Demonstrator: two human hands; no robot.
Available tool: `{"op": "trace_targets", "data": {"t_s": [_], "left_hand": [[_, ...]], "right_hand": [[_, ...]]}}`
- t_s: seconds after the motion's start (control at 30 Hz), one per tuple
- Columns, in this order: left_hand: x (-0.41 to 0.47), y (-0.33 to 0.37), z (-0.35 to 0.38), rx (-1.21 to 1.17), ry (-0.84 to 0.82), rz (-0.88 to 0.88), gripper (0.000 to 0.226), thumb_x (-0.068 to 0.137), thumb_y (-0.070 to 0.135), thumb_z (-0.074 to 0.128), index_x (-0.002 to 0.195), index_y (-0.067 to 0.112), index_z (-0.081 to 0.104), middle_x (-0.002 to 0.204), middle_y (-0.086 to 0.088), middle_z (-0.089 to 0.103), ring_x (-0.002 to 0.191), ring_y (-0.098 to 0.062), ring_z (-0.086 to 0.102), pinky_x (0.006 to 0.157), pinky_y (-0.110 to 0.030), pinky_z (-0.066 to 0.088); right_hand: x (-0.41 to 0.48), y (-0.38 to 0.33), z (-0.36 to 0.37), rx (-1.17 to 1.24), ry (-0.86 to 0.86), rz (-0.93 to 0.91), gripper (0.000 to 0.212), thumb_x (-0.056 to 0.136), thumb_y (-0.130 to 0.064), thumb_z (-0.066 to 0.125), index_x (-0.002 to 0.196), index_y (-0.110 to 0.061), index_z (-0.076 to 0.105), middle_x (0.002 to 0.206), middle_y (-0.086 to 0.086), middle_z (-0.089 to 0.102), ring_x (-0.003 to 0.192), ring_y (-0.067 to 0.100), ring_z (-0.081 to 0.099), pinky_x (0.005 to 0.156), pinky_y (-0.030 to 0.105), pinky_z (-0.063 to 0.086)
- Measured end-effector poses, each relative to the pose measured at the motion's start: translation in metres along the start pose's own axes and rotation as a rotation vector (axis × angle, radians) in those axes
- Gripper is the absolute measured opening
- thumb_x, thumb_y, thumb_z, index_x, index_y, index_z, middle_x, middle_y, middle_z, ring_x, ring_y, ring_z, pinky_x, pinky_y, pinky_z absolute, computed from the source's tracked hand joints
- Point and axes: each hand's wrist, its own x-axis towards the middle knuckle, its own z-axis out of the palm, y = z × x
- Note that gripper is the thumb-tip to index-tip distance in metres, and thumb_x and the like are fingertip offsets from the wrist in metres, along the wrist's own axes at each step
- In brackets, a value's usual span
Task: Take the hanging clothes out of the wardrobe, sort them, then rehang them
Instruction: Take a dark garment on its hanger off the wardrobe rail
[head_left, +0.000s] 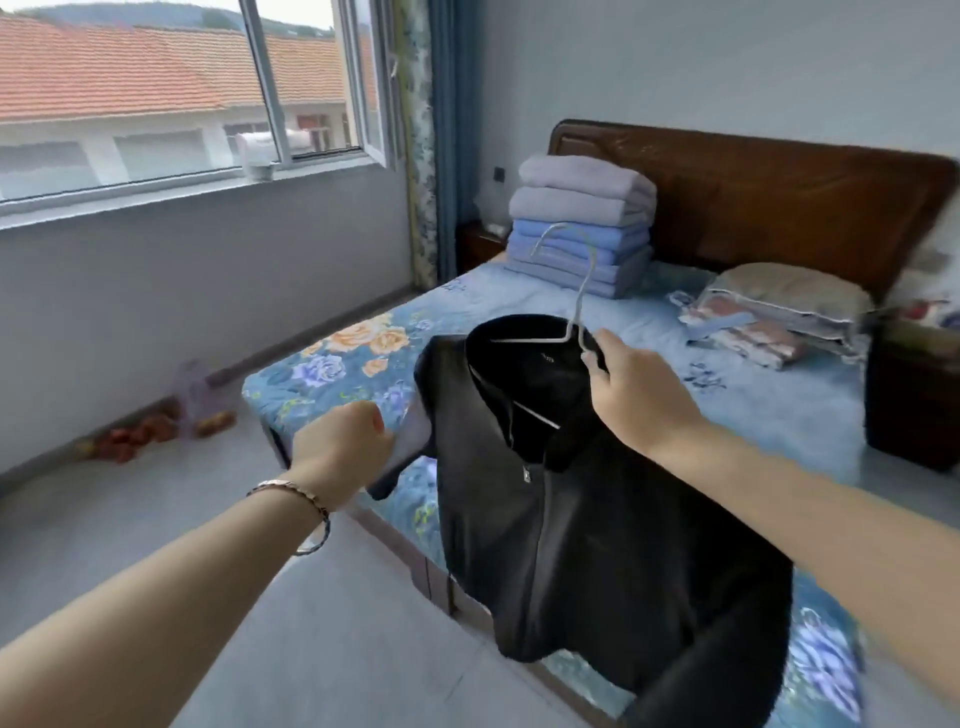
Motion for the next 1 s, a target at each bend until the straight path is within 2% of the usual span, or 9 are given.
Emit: {"op": "trace_targets", "data": {"t_s": [0.1,0.2,0.37,0.57,0.67,0.73,0.83,0.9,1.0], "left_hand": [[0.021,0.056,0.009,-0.021,-0.021,0.118,0.021,0.089,0.018,0.043,0.096,0.012,0.062,0.089,-0.006,0.063,0.082,-0.028,0.058,0.063,-0.026,0.037],[0.035,0.114,0.020,-0.032,-0.040,0.243,0.021,0.088,0.020,0.046,0.098,0.011,0.063,0.099,-0.010,0.064,0.086,-0.030,0.058,0.069,-0.028,0.038],[0.053,0.208,0.046,-0.047,-0.070,0.385,0.024,0.088,0.026,0.048,0.102,0.013,0.063,0.108,-0.011,0.064,0.100,-0.031,0.060,0.078,-0.030,0.043],[0.090,0.322,0.111,0.008,-0.099,0.446,0.025,0.088,0.022,0.046,0.103,0.011,0.064,0.111,-0.014,0.064,0.104,-0.034,0.061,0.077,-0.032,0.043],[0.115,0.379,0.159,0.011,-0.152,0.422,0.022,0.089,0.020,0.044,0.095,0.011,0.063,0.107,-0.013,0.064,0.101,-0.032,0.060,0.073,-0.030,0.041],[0.129,0.409,0.192,0.028,-0.205,0.401,0.018,0.089,0.021,0.044,0.089,0.012,0.060,0.101,-0.011,0.065,0.093,-0.031,0.060,0.068,-0.028,0.038],[0.155,0.450,0.249,0.057,-0.286,0.367,0.012,0.089,0.021,0.044,0.082,0.015,0.052,0.097,-0.007,0.065,0.087,-0.030,0.060,0.065,-0.028,0.036],[0.173,0.472,0.286,0.083,-0.323,0.338,0.012,0.089,0.019,0.042,0.082,0.015,0.050,0.095,-0.007,0.064,0.089,-0.030,0.060,0.064,-0.028,0.036],[0.201,0.497,0.340,0.095,-0.366,0.314,0.012,0.090,0.019,0.041,0.081,0.014,0.047,0.087,-0.005,0.058,0.079,-0.028,0.054,0.062,-0.027,0.034]], "right_hand": [[-0.008,0.042,-0.034,-0.049,0.147,0.061,0.029,0.097,-0.026,0.046,0.099,0.001,0.058,0.075,0.021,0.063,0.077,0.041,0.060,0.061,0.036,0.040],[-0.015,0.091,-0.059,-0.167,0.250,0.116,0.036,0.096,-0.033,0.048,0.112,-0.004,0.061,0.096,0.022,0.068,0.092,0.040,0.063,0.074,0.045,0.050],[-0.024,0.187,-0.084,-0.329,0.277,0.267,0.037,0.096,-0.030,0.048,0.125,-0.009,0.058,0.087,0.023,0.070,0.082,0.040,0.065,0.061,0.033,0.037],[-0.016,0.336,-0.071,-0.307,0.166,0.468,0.035,0.099,-0.029,0.042,0.121,-0.005,0.053,0.089,0.018,0.067,0.085,0.038,0.062,0.062,0.029,0.028],[-0.001,0.422,-0.043,-0.209,0.032,0.570,0.028,0.099,-0.024,0.042,0.109,0.001,0.053,0.084,0.015,0.058,0.086,0.038,0.058,0.063,0.032,0.030],[0.005,0.477,-0.011,-0.154,-0.056,0.602,0.023,0.096,-0.015,0.047,0.102,0.005,0.056,0.092,0.017,0.056,0.092,0.038,0.056,0.074,0.038,0.039],[0.007,0.559,0.047,-0.204,-0.221,0.648,0.018,0.091,-0.008,0.054,0.104,0.002,0.063,0.112,0.017,0.054,0.109,0.036,0.050,0.093,0.040,0.038],[0.003,0.605,0.086,-0.226,-0.329,0.729,0.023,0.094,-0.014,0.051,0.111,-0.003,0.062,0.121,0.012,0.049,0.112,0.033,0.052,0.092,0.037,0.038],[0.002,0.658,0.137,-0.152,-0.300,0.949,0.028,0.098,-0.020,0.043,0.120,-0.009,0.056,0.130,0.009,0.046,0.111,0.034,0.054,0.087,0.038,0.041]]}}
